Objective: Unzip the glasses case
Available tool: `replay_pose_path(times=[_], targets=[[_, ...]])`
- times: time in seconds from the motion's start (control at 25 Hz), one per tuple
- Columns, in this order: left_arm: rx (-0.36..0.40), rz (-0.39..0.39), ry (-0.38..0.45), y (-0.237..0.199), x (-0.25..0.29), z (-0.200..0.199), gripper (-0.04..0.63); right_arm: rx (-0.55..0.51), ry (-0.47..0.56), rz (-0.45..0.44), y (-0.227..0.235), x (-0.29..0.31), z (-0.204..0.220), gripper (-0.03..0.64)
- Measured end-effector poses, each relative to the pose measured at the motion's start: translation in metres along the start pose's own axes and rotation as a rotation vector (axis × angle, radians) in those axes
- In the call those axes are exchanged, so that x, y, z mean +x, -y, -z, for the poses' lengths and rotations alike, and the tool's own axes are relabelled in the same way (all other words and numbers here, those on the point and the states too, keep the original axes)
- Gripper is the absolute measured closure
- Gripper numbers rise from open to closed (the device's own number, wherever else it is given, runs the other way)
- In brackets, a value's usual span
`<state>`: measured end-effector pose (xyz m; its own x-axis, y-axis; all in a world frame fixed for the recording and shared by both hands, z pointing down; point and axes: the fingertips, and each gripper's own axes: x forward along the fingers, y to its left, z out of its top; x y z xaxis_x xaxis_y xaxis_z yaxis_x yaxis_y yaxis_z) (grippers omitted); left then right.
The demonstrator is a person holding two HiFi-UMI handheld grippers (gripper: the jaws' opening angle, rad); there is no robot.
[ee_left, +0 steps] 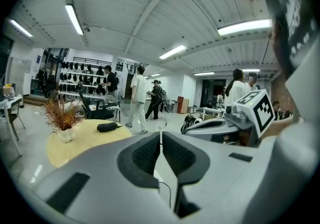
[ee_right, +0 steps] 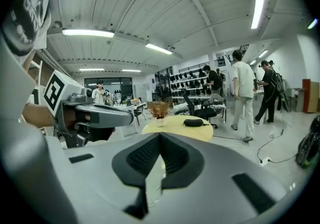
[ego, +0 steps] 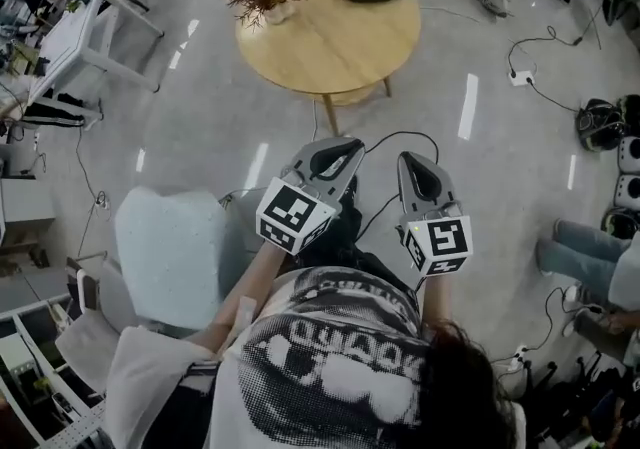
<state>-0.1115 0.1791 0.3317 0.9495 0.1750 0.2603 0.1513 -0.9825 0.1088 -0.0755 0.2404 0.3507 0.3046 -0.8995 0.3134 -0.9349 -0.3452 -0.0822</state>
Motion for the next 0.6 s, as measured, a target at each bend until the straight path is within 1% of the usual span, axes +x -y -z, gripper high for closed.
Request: replay_pose_path(times=[0.08, 0.24, 0.44, 0.6], targets=[[-0.008, 0.002, -0.007, -0.022, 0.013, -0.004, 0.574, 0.002, -0.01, 0.011, 0.01, 0.018, -0.007, 0.617], [0.0, 0.013, -0.023, -0.058, 0.036, -0.012, 0.575, 0.007, -0.031, 0.03, 0.031, 0.05, -0.017, 0.617], [-0.019, 0.022, -0.057, -0.097, 0.057, -0.006, 0.574, 0.009, -0.063, 0.049, 0.05, 0.084, -0.024, 0.617], [-0.032, 0.038, -0.061, -0.121, 0.071, -0.007, 0.574, 0.008, -0.077, 0.057, 0.061, 0.111, -0.03, 0.617]])
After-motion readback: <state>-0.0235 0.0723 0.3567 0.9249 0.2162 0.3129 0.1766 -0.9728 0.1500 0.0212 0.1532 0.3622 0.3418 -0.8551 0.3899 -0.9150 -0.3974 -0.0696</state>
